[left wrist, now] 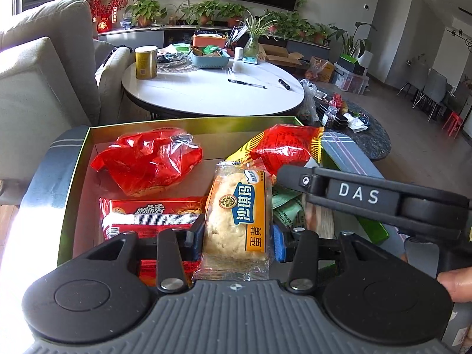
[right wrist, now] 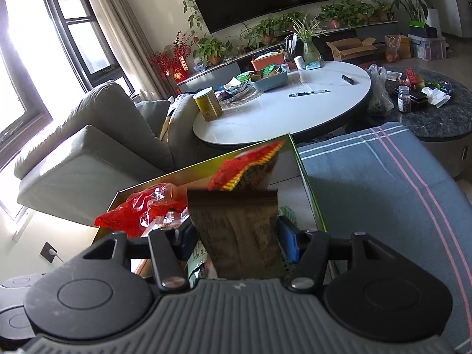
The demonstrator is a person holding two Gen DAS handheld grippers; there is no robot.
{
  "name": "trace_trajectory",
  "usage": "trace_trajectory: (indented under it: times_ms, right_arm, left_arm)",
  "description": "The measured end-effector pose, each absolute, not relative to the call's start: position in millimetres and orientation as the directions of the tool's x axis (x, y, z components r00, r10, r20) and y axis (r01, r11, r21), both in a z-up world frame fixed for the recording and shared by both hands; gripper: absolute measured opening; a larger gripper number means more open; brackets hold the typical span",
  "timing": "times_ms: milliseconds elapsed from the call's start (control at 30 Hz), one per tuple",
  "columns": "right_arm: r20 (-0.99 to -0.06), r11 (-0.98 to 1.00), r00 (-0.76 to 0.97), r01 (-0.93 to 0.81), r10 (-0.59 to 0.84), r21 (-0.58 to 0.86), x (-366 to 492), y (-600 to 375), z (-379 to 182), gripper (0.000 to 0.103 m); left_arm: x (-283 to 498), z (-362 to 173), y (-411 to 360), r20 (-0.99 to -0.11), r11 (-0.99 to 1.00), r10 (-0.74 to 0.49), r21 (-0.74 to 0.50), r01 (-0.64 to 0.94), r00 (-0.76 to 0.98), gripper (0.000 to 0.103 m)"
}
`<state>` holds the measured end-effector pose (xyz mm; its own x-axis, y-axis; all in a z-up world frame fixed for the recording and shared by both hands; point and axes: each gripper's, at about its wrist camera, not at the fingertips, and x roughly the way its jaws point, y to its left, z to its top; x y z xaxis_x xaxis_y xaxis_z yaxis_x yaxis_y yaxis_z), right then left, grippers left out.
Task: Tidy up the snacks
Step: 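Lower the cookie pack and bread bun into the green box and release both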
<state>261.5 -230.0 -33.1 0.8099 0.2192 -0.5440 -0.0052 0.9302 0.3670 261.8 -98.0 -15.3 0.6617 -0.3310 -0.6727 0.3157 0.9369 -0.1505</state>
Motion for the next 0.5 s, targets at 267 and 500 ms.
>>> trace_trajectory:
  times_ms: [267,500]
  right_arm:
    - [-0.565,0.95,0.803,-0.009,0.192,0.311,251,-231,-38,0.07]
    - [-0.537,0.941,0.822,0.003,0.19,0.338,232,-237,-25,0.071]
  left_arm:
    - [261,-19,-99,-0.669,0.936,-0.335,-0.156,0.314,0.663,0.041]
    - [249,-9,-95,-0.645,0.931,-0.355,-0.18,0.316,0.677,0.047]
